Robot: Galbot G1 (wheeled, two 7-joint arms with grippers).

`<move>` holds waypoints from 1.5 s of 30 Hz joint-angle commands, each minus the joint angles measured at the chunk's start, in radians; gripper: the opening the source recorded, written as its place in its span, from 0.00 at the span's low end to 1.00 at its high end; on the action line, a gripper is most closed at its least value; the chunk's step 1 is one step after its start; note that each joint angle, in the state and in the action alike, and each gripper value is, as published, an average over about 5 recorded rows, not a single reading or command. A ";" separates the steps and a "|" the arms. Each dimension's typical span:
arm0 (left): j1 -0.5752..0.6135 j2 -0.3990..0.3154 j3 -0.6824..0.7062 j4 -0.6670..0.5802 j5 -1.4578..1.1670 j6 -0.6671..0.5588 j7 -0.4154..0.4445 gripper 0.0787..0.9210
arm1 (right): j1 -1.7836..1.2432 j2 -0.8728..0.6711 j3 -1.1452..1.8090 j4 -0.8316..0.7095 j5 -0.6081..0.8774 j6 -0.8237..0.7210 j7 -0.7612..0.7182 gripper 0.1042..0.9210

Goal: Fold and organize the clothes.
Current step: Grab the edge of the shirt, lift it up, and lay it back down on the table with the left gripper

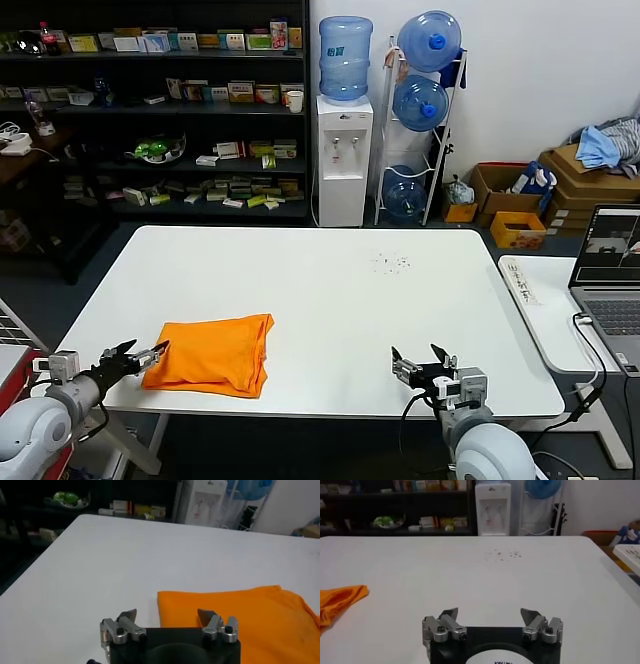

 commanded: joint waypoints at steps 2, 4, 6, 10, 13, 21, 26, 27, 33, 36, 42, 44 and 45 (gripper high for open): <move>-0.008 0.023 0.003 0.049 -0.019 -0.003 0.031 0.88 | -0.002 -0.001 0.002 0.000 0.001 0.000 0.000 0.88; -0.005 0.023 0.005 0.043 -0.023 0.000 0.031 0.88 | -0.004 -0.002 0.004 0.000 0.000 0.000 0.000 0.88; -0.002 0.021 0.008 0.037 -0.023 0.002 0.031 0.88 | -0.004 -0.001 0.004 -0.001 0.000 0.000 0.000 0.88; -0.009 0.012 0.021 0.035 -0.016 0.005 0.029 0.88 | -0.003 0.001 0.001 -0.001 0.000 -0.001 0.001 0.88; -0.020 0.006 0.034 0.045 -0.001 0.005 0.028 0.88 | -0.003 0.001 0.001 0.001 0.000 -0.001 0.001 0.88; -0.025 0.001 0.055 0.051 0.015 0.005 0.025 0.81 | -0.009 -0.001 0.006 0.003 0.001 -0.001 0.002 0.88; -0.025 -0.003 0.064 0.042 0.017 0.007 0.020 0.65 | -0.006 0.000 0.004 0.004 0.001 -0.002 0.003 0.88; -0.025 -0.003 0.064 0.041 0.017 0.007 0.019 0.61 | -0.006 0.000 0.004 0.004 0.002 -0.002 0.004 0.88; -0.025 -0.007 0.064 0.034 0.020 0.007 0.017 0.40 | -0.009 -0.002 0.006 0.006 0.002 -0.002 0.004 0.88; -0.022 -0.011 0.063 0.025 0.019 0.007 0.016 0.30 | -0.009 -0.002 0.006 0.007 0.002 -0.002 0.004 0.88; -0.011 -0.023 0.050 -0.018 0.017 0.005 0.008 0.09 | -0.008 -0.002 0.005 0.006 0.001 -0.001 0.004 0.88; -0.003 -0.028 0.037 -0.061 0.018 0.007 -0.002 0.05 | -0.010 -0.002 0.006 0.006 0.001 0.000 0.003 0.88; 0.001 -0.031 0.030 -0.086 0.023 0.008 -0.008 0.03 | -0.011 -0.001 0.006 0.005 0.000 0.001 0.003 0.88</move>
